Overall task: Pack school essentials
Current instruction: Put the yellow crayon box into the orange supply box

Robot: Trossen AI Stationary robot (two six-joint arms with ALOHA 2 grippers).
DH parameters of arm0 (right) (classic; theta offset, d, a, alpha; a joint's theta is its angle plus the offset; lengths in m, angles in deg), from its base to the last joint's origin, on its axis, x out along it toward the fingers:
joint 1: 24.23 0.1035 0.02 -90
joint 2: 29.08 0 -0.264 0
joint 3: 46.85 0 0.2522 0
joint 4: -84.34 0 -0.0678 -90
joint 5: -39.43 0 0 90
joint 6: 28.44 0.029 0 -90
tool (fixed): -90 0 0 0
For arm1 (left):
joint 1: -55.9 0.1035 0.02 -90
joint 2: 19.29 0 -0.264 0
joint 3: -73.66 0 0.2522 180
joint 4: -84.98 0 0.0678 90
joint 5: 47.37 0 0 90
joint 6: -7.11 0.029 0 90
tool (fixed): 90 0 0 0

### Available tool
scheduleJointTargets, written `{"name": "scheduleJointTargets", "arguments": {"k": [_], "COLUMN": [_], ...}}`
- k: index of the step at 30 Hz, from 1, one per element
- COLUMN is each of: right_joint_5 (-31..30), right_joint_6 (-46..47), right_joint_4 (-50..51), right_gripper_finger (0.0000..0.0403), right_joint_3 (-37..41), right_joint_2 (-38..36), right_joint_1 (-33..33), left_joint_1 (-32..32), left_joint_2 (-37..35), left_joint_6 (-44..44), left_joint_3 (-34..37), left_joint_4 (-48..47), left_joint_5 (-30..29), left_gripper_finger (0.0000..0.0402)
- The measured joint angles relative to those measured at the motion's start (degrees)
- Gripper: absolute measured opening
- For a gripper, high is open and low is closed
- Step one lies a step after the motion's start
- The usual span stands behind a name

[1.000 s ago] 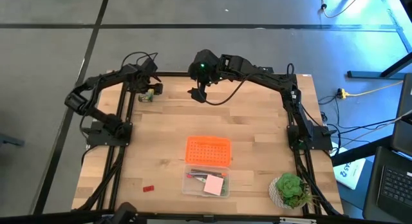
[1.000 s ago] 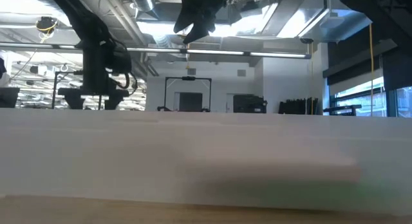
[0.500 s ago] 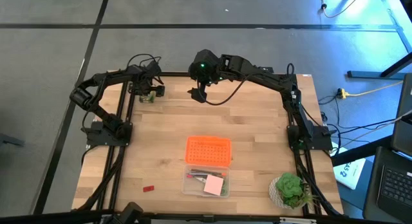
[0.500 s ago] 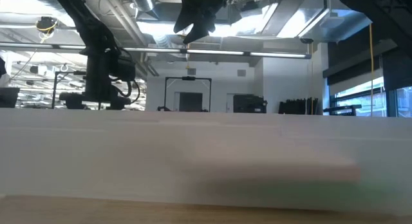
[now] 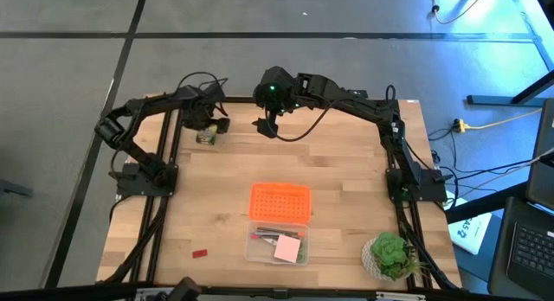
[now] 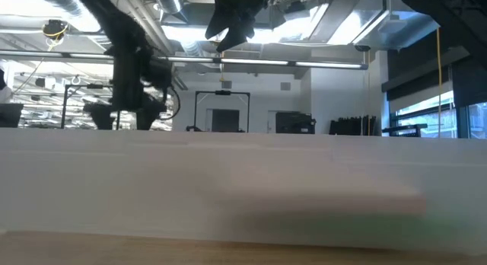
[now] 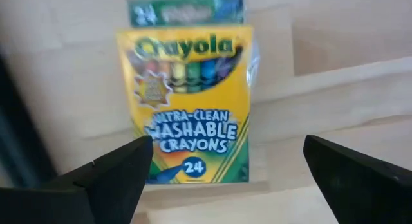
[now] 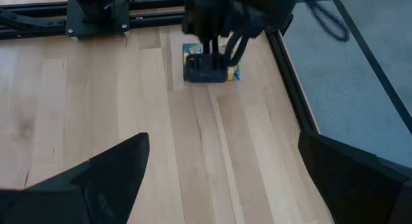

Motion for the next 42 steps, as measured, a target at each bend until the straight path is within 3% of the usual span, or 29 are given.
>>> {"name": "scheduleJointTargets", "arguments": {"k": [5,9,25,42], "right_joint_5": [0.0,0.0,0.0,0.0], "right_joint_6": [0.0,0.0,0.0,0.0], "right_joint_4": [0.0,0.0,0.0,0.0], "right_gripper_finger": [0.0399,0.0399,0.0399,0.0399], "right_joint_3": [0.0,0.0,0.0,0.0], "right_joint_2": [0.0,0.0,0.0,0.0], "right_joint_1": [0.0,0.0,0.0,0.0], "left_joint_1": [0.0,0.7,2.5,2.1], "left_joint_2": [0.0,-0.1,0.3,5.6], "left_joint_6": [2.8,5.0,6.3,8.0], "left_joint_3": [-5.7,-6.0,0.6,1.0], "left_joint_4": [-7.2,-8.6,-1.6,2.2], "left_joint_5": [-3.7,-5.7,-4.6,-1.8], "left_gripper_finger": [0.0397,0.04,0.04,0.04]}}
